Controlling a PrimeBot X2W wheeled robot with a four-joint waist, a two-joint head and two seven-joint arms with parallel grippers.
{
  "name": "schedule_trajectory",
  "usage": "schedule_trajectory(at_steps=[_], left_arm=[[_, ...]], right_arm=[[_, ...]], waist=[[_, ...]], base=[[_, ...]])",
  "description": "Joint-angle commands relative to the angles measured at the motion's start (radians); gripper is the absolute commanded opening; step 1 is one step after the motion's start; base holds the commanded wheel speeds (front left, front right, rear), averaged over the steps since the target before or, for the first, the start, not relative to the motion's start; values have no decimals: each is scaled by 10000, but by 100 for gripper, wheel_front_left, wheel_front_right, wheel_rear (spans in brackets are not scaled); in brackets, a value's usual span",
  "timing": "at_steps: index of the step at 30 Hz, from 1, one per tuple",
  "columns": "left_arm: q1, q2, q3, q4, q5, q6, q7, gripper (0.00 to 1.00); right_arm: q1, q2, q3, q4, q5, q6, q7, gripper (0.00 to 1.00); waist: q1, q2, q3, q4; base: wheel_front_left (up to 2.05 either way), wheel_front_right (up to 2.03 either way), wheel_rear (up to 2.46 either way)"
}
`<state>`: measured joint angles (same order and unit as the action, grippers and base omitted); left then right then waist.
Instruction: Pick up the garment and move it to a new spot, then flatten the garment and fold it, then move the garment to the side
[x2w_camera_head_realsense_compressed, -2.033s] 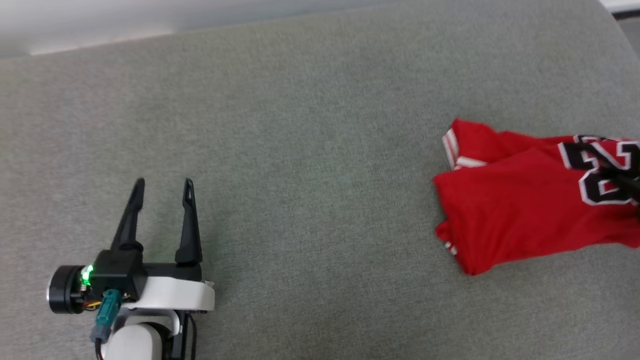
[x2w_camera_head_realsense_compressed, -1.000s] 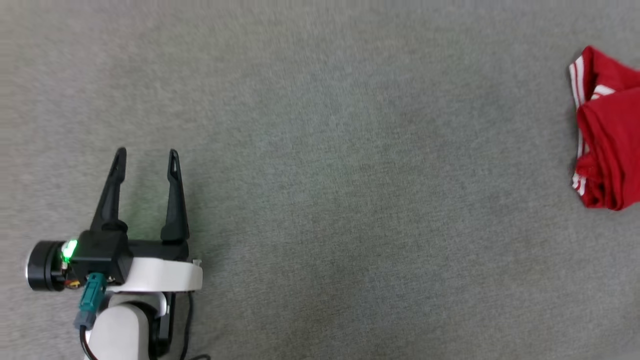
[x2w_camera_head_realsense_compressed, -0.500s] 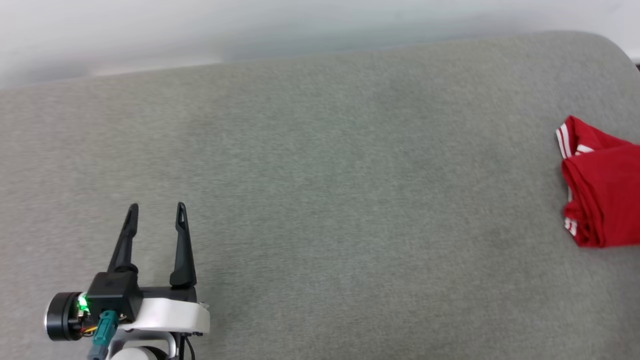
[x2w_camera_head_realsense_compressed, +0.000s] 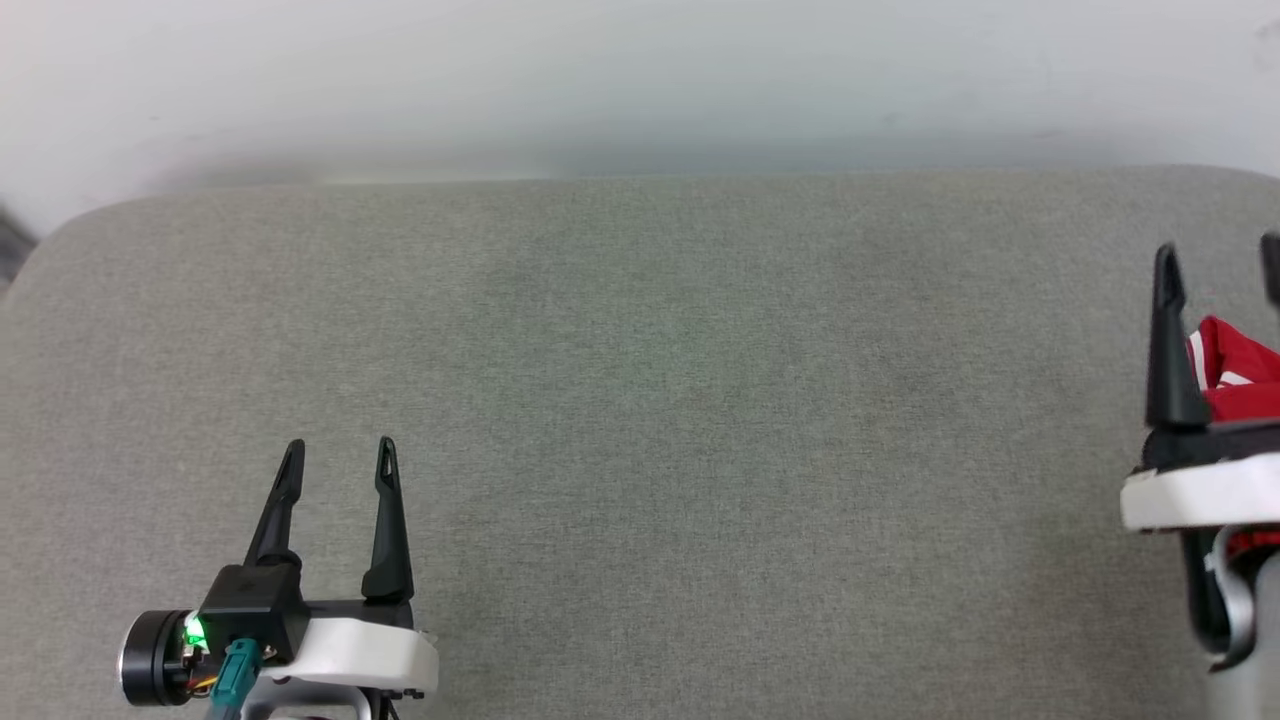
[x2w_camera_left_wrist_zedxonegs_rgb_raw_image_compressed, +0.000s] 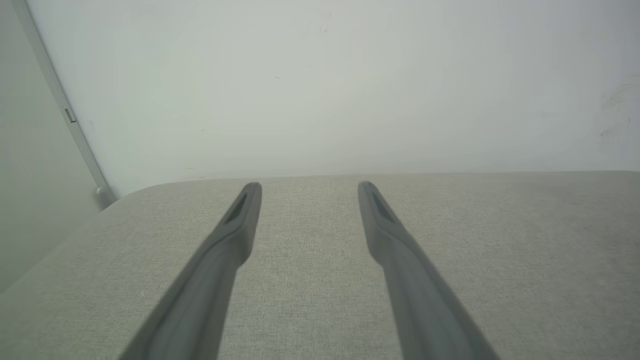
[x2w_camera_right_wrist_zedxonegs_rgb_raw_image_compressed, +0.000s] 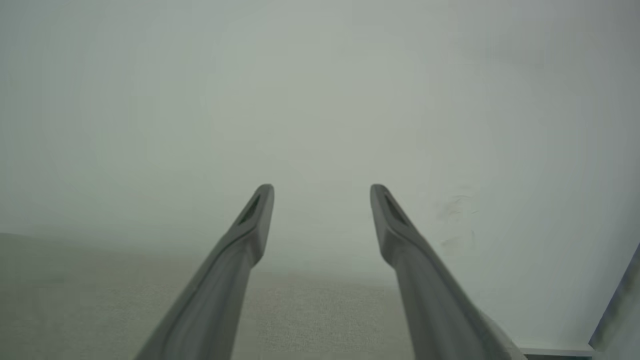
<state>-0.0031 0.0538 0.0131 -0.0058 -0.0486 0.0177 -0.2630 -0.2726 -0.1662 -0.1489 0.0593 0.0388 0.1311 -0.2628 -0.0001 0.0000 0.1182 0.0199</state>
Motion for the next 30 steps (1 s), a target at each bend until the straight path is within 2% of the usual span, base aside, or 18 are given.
schedule_trajectory(at_steps=[1, 13, 30], left_arm=[[138, -3, 14, 17, -22, 23, -21, 100], [186, -30, -118, 359, 32, -73, -20, 100], [625, -40, -315, 621, -127, -154, -20, 100]], right_arm=[[237, 140, 30, -102, 113, -8, -17, 100], [2007, 968, 386, -97, 486, -8, -19, 100], [3443, 1184, 439, -151, 847, -8, -20, 100]], waist=[[1, 0, -58, 62], [1, 0, -252, 165], [1, 0, -856, 166]], base=[[0, 0, 0], [0, 0, 0], [0, 0, 0]])
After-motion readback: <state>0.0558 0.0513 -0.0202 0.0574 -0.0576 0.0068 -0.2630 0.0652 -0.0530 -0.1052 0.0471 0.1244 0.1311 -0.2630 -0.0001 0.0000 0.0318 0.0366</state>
